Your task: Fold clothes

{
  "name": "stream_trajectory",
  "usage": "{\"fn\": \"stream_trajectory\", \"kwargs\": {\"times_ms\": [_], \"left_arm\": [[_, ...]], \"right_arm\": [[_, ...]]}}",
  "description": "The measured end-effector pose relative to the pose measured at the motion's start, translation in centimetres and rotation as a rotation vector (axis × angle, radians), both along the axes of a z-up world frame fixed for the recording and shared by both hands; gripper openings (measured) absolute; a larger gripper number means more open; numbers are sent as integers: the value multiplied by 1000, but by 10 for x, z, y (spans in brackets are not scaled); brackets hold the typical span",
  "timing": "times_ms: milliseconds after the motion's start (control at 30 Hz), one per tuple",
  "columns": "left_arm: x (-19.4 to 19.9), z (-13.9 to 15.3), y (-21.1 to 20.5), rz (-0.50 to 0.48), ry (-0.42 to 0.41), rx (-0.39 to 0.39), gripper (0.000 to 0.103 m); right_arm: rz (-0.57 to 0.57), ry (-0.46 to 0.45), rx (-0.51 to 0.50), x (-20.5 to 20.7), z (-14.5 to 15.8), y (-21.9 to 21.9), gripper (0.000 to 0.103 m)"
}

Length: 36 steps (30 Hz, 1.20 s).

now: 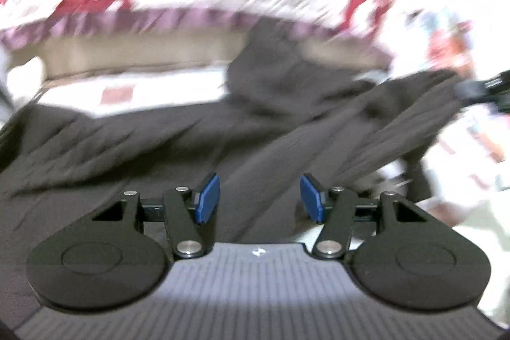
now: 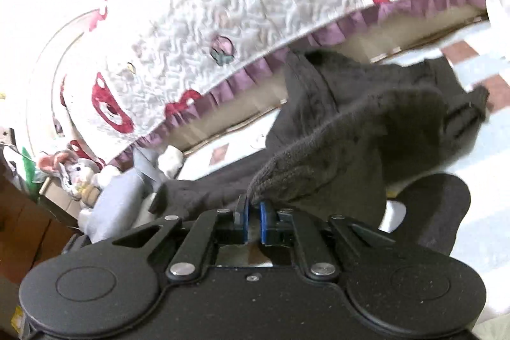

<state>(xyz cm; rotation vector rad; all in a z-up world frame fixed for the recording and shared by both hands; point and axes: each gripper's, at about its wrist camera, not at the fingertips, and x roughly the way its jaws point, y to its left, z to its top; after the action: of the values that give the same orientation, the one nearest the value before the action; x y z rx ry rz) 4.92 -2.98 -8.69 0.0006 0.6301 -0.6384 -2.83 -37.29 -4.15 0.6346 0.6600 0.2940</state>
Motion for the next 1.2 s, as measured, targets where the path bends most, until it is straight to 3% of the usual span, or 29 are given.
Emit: {"fn": "stream_trajectory", "kwargs": {"times_ms": [67, 167, 233, 333, 433, 467, 533, 567, 700, 833, 933, 1000, 1100, 1200], "left_arm": [[-12, 6, -14, -82, -56, -13, 55], [-30, 14, -35, -204, -136, -33, 57], [-32, 6, -56, -259, -132, -27, 58], [-20, -14, -93, -270, -89, 42, 61], [-2, -29, -121, -199, -84, 60, 68], [1, -28, -125, -217, -58, 52, 66], [6, -28, -134, -251, -7, 35, 19], [4, -25, -136, -265, 7, 40, 10], [-29, 6, -127, -280, -98, 82, 7], [-47, 57, -102, -274, -144, -7, 7], [-58, 89, -84, -266, -178, -63, 7], [-64, 103, -72, -244, -184, -86, 7], [-84, 117, -56, -253, -212, -65, 7], [-101, 118, -48, -276, -170, -53, 7]], "right_arm": [[-15, 2, -47, 2, -3, -2, 9], [-9, 20, -3, 15, -17, -2, 8], [7, 16, 0, 20, -20, 1, 8], [39, 4, 11, 24, -21, 3, 8], [50, 14, 33, 20, -24, -1, 8], [48, 15, 38, 17, -24, -4, 8], [45, 14, 44, 10, -26, -10, 8], [38, 19, 50, 7, -27, -14, 8], [30, 14, 95, -2, -32, -28, 10], [-62, -7, 99, -7, -28, -47, 19], [-132, -4, 90, -9, -27, -64, 49], [-164, 13, 82, -10, -29, -74, 52], [-172, 51, 163, -10, -42, -86, 59], [-183, 123, 264, -11, -65, -90, 60]]}}
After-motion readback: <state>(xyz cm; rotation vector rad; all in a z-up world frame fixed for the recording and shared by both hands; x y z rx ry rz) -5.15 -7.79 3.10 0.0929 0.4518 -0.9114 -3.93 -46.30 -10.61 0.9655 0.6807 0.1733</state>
